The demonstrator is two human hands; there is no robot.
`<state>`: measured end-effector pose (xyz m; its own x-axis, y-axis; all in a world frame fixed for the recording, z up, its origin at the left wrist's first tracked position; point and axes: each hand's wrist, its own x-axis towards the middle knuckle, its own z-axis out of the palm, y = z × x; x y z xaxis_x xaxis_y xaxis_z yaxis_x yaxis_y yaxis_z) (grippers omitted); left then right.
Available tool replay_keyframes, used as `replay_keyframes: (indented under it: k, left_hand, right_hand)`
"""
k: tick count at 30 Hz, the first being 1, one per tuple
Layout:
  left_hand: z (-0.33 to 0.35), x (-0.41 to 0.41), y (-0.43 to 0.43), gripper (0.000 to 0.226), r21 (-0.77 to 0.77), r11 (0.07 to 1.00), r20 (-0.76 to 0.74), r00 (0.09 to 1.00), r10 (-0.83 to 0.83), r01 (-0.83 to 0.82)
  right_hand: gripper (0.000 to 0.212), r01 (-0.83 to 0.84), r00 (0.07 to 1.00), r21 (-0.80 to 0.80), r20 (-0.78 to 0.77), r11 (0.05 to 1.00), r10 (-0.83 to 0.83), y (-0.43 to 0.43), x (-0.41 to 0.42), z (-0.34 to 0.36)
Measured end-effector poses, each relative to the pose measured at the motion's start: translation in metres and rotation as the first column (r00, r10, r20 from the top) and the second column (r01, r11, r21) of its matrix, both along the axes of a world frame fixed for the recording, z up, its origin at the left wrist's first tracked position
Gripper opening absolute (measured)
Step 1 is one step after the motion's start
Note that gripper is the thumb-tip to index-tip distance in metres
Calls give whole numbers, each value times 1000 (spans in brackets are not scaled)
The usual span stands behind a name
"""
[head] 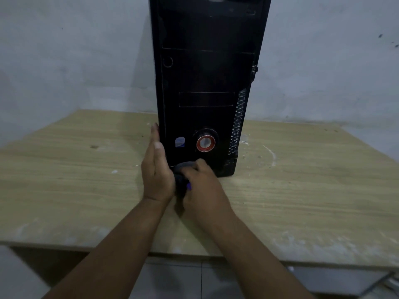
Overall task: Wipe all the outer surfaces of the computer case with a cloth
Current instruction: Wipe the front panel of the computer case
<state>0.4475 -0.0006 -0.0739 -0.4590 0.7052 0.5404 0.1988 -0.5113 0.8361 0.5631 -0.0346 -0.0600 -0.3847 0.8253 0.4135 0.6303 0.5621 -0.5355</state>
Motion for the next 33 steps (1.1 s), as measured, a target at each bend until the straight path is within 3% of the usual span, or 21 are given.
replay_keyframes:
  k: [4,6,8,9,11,16,18,21,24,26,30,33]
  left_hand:
    - [0,12,-3,68,42,996,-234,968,87,-80]
    - [-1,17,-3,77,83,990,-342,930,137,-115]
    - [0,20,-4,81,117,980,-423,885,194,-159]
    - [1,21,-4,83,130,976,-448,868,214,-174]
    - [1,24,-5,84,139,972,-475,848,234,-191]
    - [0,24,-3,87,107,970,-498,833,241,-216]
    - [-1,22,-4,85,102,977,-502,839,211,-185]
    - [0,21,-7,81,120,982,-488,852,188,-148]
    - [0,23,-6,76,127,983,-444,879,173,-130]
    - [-1,24,-5,74,130,985,-423,893,157,-112]
    - [-1,22,-5,67,152,985,-394,909,133,-79]
    - [0,21,-5,64,154,986,-383,917,116,-61]
  right_hand:
    - [51,191,939,-35,-283,981,-193,8,32,-8]
    - [50,299,830,-104,-462,949,-312,12,43,-9]
    - [33,402,713,-213,-538,891,-450,18,51,-8]
    - [22,442,694,-251,-512,861,-506,19,54,-8]
    - [13,497,746,-213,-390,841,-540,15,50,-10]
    - [35,212,934,-100,-273,972,-232,-11,4,-16]
    - [40,258,885,-121,-368,959,-284,-10,4,-14]
    - [33,374,722,-186,-556,909,-411,1,22,-12]
    - [31,460,597,-288,-601,840,-532,12,36,-10]
    - [34,465,638,-276,-554,841,-534,13,34,-10]
    - [39,372,805,-171,-430,912,-409,1,18,-16]
    - [34,399,771,-169,-469,901,-430,3,23,-16]
